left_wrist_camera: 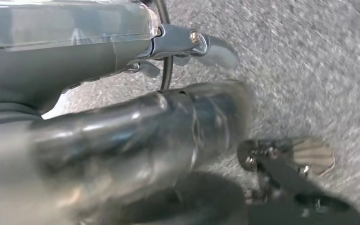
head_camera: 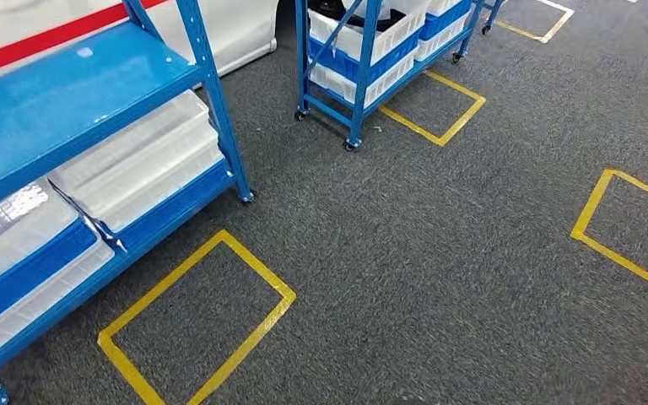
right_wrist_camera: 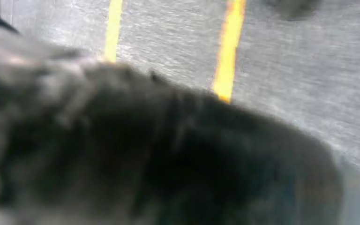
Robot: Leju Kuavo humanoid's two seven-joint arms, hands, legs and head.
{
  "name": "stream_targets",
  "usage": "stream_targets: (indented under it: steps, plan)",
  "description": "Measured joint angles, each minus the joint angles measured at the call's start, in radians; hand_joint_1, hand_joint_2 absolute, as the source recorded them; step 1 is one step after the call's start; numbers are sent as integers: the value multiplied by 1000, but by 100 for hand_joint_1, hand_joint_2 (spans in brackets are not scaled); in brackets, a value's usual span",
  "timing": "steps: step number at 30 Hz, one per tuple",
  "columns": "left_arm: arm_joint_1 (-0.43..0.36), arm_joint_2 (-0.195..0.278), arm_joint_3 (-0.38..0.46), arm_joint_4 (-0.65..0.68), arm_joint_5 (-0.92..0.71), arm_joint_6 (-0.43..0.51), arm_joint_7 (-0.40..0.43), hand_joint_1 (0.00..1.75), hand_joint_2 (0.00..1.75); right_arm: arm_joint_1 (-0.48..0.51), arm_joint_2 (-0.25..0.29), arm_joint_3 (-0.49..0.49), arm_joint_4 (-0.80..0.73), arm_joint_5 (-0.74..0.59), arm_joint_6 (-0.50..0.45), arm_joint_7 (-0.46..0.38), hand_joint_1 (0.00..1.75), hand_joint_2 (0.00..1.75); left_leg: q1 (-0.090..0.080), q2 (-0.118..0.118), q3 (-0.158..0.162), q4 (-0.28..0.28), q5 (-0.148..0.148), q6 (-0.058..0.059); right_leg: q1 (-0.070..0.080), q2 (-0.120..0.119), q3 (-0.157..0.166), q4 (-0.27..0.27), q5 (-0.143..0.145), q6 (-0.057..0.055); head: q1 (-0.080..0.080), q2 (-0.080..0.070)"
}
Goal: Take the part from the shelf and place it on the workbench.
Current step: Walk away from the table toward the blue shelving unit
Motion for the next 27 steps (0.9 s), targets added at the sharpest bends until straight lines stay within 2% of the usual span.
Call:
stream_targets:
  steps: [1,2,3,4,5,6,7,8,9,10,11,12,13,14,15,16,17,18,19,20,21,22,23,25,26,27]
  plan:
    - [1,0,0,0,0,0,0,0,0,0,1,0,-1,0,0,0,0,0,3,-1,34,-16,-15,5,-1,2,-67,88,11,2,0,0]
    - [1,1,0,0,0,0,0,0,0,1,1,0,-1,0,0,0,0,0,4,-4,66,-28,-31,8,-1,3,-134,154,-3,5,1,0]
    - [0,1,0,0,0,0,0,0,0,2,1,0,-1,0,0,0,0,0,5,-9,97,-39,-47,9,-1,3,-194,190,-39,8,0,0]
    - [0,0,0,0,0,-1,0,0,0,4,0,0,-1,0,0,1,0,0,6,-14,128,-48,-64,8,-1,4,-244,199,-84,11,1,0]
    - [2,0,0,0,0,-1,1,0,0,7,0,0,-1,0,0,1,0,0,7,-20,160,-55,-84,5,-1,4,-287,185,-117,14,1,0]
    - [4,0,0,0,0,-1,1,0,0,10,0,0,-1,0,0,2,0,0,8,-25,191,-60,-105,2,-1,3,-322,153,-125,14,0,0]
    - [6,0,0,0,0,-1,1,0,0,13,0,0,-1,0,0,2,0,0,10,-27,222,-64,-128,0,0,3,-349,104,-91,13,0,0]
    - [9,-1,1,0,0,-1,1,0,0,17,-1,0,0,0,0,2,0,0,10,-29,251,-68,-153,-3,2,3,-369,38,0,10,1,0]
    - [9,-1,1,1,0,-1,0,0,0,21,-1,0,2,0,0,2,0,0,10,-31,276,-71,-176,-8,5,2,-380,-18,105,5,1,0]
    - [7,-1,1,2,0,0,0,0,0,23,-2,0,3,0,0,3,0,0,10,-34,299,-78,-198,-14,9,3,-384,-54,192,-2,0,0]
    - [5,-1,2,3,0,0,0,0,0,23,-2,0,4,1,0,3,0,0,9,-35,322,-89,-212,-21,13,4,-383,-71,245,-10,-1,0]
    - [1,-1,2,3,0,0,-1,0,0,21,-2,0,4,1,0,2,0,0,9,-35,338,-93,-212,-29,16,5,-375,-69,244,-19,-2,0]
    - [-3,0,2,2,-1,0,-1,0,0,18,-2,-1,4,2,0,2,0,0,9,-33,341,-80,-196,-37,16,8,-359,-69,226,-29,-2,0]
    - [-6,0,2,2,-1,0,-2,0,0,17,-2,-1,3,2,0,1,0,0,10,-28,325,-34,-166,-42,14,10,-338,-78,209,-38,-2,0]
    - [-8,0,2,2,-1,0,-3,0,0,17,-2,-1,3,3,0,0,0,0,11,-23,285,39,-137,-46,13,11,-310,-92,193,-46,-3,0]
    - [-9,0,3,2,-2,0,-4,0,0,16,-2,-1,2,3,0,0,0,0,13,-18,231,123,-124,-49,13,12,-276,-109,177,-50,-3,0]
    - [-9,0,3,2,-2,0,-4,0,0,17,-3,-1,2,3,0,-1,0,0,15,-13,171,196,-133,-52,14,12,-242,-125,162,-52,-4,0]
    - [-8,0,4,2,-2,0,-4,0,0,17,-3,-1,2,4,0,-1,0,0,16,-11,114,243,-169,-55,14,12,-206,-140,147,-53,-4,0]
    - [-7,0,4,2,-2,0,-6,0,0,17,-3,-1,2,4,0,-1,0,0,17,-11,63,264,-218,-58,14,12,-169,-154,131,-53,-4,0]
    - [-5,0,4,2,-2,0,-8,0,0,16,-3,-1,2,4,0,-1,0,0,17,-10,20,260,-265,-59,14,12,-131,-166,114,-53,-4,0]
    - [-2,0,5,2,-3,-1,-11,0,0,17,-3,-1,3,5,1,-1,0,0,18,-8,-17,238,-292,-59,14,12,-95,-174,95,-52,-5,0]
    - [0,0,5,2,-3,-1,-13,0,0,17,-3,-1,3,5,1,-1,0,0,18,-4,-50,201,-278,-56,14,11,-61,-179,73,-50,-5,0]
    - [3,0,5,2,-4,-2,-15,0,0,20,-3,-1,3,5,1,-2,0,0,17,6,-78,151,-211,-51,15,7,-35,-181,49,-47,-5,0]
    - [7,1,6,4,-6,-3,-16,0,0,23,-3,-1,6,5,2,-3,0,0,9,39,-125,50,5,-36,23,-3,6,-169,-4,-39,-5,0]
    - [5,2,6,4,-7,-3,-16,0,0,24,-2,-1,7,5,4,-3,0,0,5,50,-136,28,86,-30,26,-10,19,-162,-30,-34,-4,0]
    - [2,2,6,5,-9,-3,-17,0,0,22,-2,-1,8,6,5,-3,0,0,0,52,-142,24,123,-25,28,-17,34,-157,-54,-29,-4,0]
